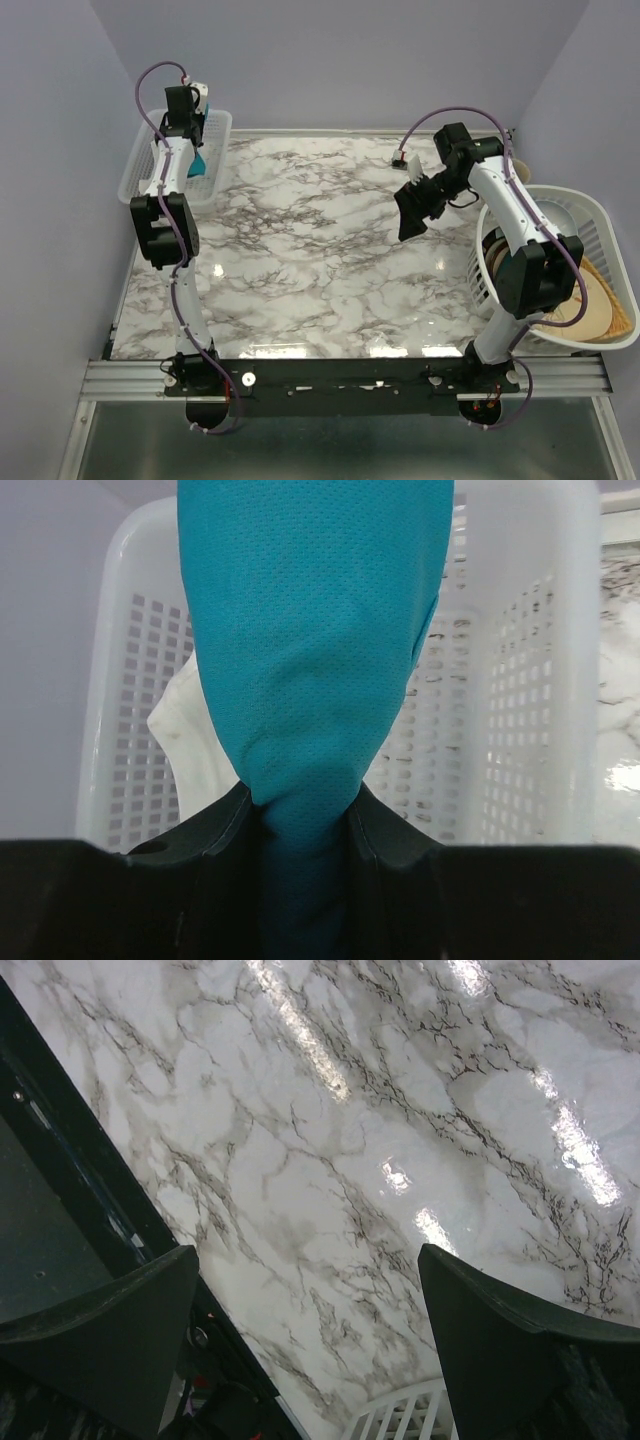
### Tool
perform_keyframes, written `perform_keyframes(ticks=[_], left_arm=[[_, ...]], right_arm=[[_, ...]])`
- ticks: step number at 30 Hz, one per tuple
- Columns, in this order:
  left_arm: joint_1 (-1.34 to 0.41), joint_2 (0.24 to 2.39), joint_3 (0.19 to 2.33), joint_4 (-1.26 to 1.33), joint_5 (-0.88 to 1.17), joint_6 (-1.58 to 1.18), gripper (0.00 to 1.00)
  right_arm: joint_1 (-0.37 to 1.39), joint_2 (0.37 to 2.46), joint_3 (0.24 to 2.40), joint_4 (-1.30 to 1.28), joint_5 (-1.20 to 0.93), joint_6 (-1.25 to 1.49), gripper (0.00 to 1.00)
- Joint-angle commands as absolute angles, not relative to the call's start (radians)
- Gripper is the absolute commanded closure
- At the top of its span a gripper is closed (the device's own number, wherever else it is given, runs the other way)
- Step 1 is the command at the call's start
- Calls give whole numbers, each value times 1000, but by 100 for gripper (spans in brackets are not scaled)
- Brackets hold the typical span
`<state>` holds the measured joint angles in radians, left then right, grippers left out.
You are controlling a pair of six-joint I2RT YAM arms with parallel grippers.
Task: Roll the t-shirts
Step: Place the T-shirt in the bin.
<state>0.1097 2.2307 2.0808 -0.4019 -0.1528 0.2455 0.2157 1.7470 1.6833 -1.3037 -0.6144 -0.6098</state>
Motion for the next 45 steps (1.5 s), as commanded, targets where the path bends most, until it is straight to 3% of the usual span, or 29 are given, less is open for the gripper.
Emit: perform_keyframes(ticks=[1,8,23,25,26,27,28,31,35,38,40,45], left_arm=[[141,2357,2250,-415,-186,302,100],[156,2519,2414,-495,-141,307,100],[156,2560,2338,-514,-143,302,99],[158,2560,2322,-515,-161,298,89],[156,2559,2316,-515,-163,298,81],[156,2556,2307,-520,-167,296,63],[156,2553,2303,-522,-169,298,57],[158,2553,2298,-525,-170,291,50],[156,2553,2304,-526,-164,288,48],[156,2542,2309,-535,-152,285,35],[156,2523,2312,-549,-131,287,2],[158,2456,2322,-571,-60,264,2]], right_arm=[[215,1761,1680,-1328,-606,-607,0],[216,1813,1698,-1330,-606,-609,0],[215,1904,1796,-1351,-598,-617,0],[215,1904,1793,-1350,-597,-617,0],[215,1904,1792,-1350,-597,-617,0],[215,1904,1789,-1350,-597,-617,0],[216,1904,1787,-1350,-597,-617,0],[216,1904,1787,-1348,-595,-618,0],[216,1902,1792,-1350,-592,-620,0],[216,1899,1792,-1353,-586,-624,0],[216,1896,1793,-1355,-580,-626,0],[216,1894,1825,-1358,-563,-629,0]])
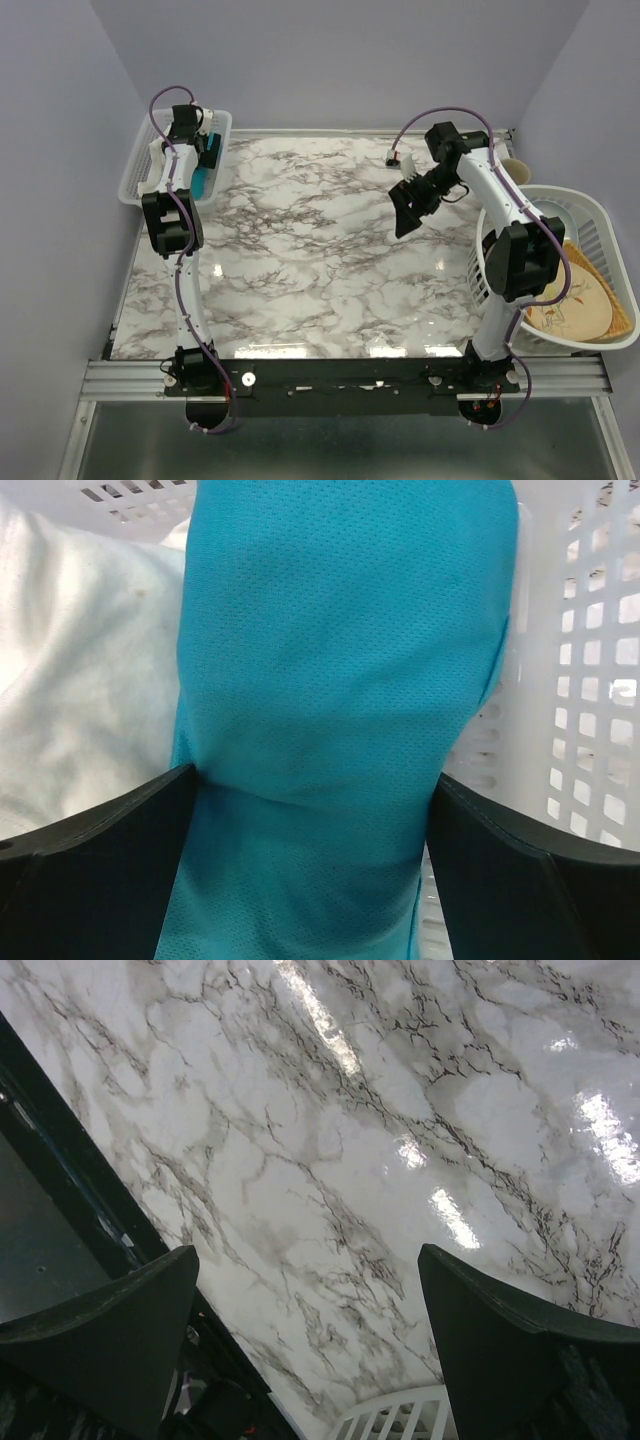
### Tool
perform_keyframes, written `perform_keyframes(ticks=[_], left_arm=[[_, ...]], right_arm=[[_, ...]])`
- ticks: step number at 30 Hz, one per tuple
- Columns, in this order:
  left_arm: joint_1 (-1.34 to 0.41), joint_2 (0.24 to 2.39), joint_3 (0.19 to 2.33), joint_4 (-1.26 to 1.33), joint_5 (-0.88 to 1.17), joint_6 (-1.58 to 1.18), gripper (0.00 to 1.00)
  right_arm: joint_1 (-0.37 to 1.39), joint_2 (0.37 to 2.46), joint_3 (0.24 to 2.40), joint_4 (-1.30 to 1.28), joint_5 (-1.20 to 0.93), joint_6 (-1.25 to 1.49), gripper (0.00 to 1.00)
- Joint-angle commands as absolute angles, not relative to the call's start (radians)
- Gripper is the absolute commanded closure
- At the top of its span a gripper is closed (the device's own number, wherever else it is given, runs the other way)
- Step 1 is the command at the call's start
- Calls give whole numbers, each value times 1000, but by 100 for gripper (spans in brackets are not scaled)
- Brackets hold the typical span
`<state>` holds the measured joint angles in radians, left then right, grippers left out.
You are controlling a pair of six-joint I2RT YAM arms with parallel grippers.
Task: Roll the t-shirts
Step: Place the T-shirt in the bin, then reset both arms
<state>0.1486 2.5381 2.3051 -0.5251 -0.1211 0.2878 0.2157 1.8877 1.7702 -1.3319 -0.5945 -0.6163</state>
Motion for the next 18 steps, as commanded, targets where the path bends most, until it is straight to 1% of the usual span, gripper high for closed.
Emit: perform_keyframes(ticks=[1,9,14,18], left_arm=[[158,2444,2325,-574,-55,261,2],[158,2257,2329,-516,-12,282,2],[160,2191,2346,-514,-3,331,2],[158,2110,2222,-575,63,356,2]], right_arm=[[216,1894,1832,-1359,-558,-629,0],[216,1830,1893,-1309,-497,-604,0],[215,1780,1917,-1278,-462,-583,0],[215,1753,1896,-1287,-462,-589,0]])
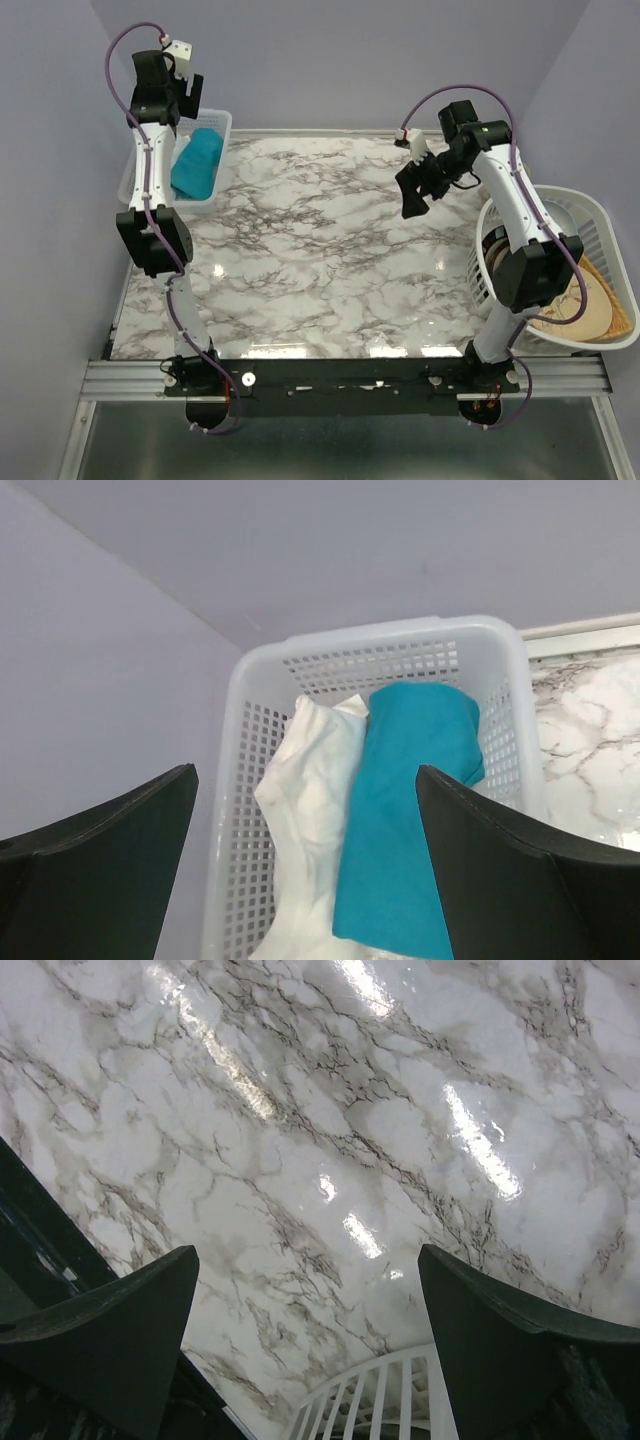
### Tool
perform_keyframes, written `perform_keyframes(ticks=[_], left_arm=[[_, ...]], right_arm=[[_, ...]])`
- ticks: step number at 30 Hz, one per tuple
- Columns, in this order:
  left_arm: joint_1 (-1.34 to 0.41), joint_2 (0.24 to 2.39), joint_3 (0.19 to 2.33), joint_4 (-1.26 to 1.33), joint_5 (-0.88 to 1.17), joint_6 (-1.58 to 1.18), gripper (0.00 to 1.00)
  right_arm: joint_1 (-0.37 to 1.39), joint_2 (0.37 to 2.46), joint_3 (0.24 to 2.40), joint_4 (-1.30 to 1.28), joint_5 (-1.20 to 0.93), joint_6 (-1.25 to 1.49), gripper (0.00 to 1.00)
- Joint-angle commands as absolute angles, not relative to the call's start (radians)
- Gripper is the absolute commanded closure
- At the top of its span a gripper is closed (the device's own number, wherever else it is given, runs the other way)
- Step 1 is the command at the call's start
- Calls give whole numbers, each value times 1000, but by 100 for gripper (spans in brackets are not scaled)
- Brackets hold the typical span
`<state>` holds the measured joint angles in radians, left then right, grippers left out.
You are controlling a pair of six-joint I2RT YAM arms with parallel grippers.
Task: Roll the t-shirts
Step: Reset both arms
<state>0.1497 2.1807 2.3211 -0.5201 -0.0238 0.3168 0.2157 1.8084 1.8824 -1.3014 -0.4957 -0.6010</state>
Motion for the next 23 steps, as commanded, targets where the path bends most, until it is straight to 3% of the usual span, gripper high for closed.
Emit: perform_keyframes(ticks=[1,5,10,18,23], left_arm=[[158,2093,2194,-586,69,335,2],[158,1984,2087,-679,237,319,2],[138,1706,1777,-640,495,233,2],[-65,1307,1335,-483,514,138,2],[-101,1213,1151,-465,529,104,2]], right_arm=[[216,1747,1890,-1290,-466,-589,0],[216,1686,1862,-1292,-492,-583,0],[216,1566,1802,-1148,-408,-433,0],[218,1471,1707,-1078,-508,-379,0],[221,1483,1716,-1112,-613,-431,0]])
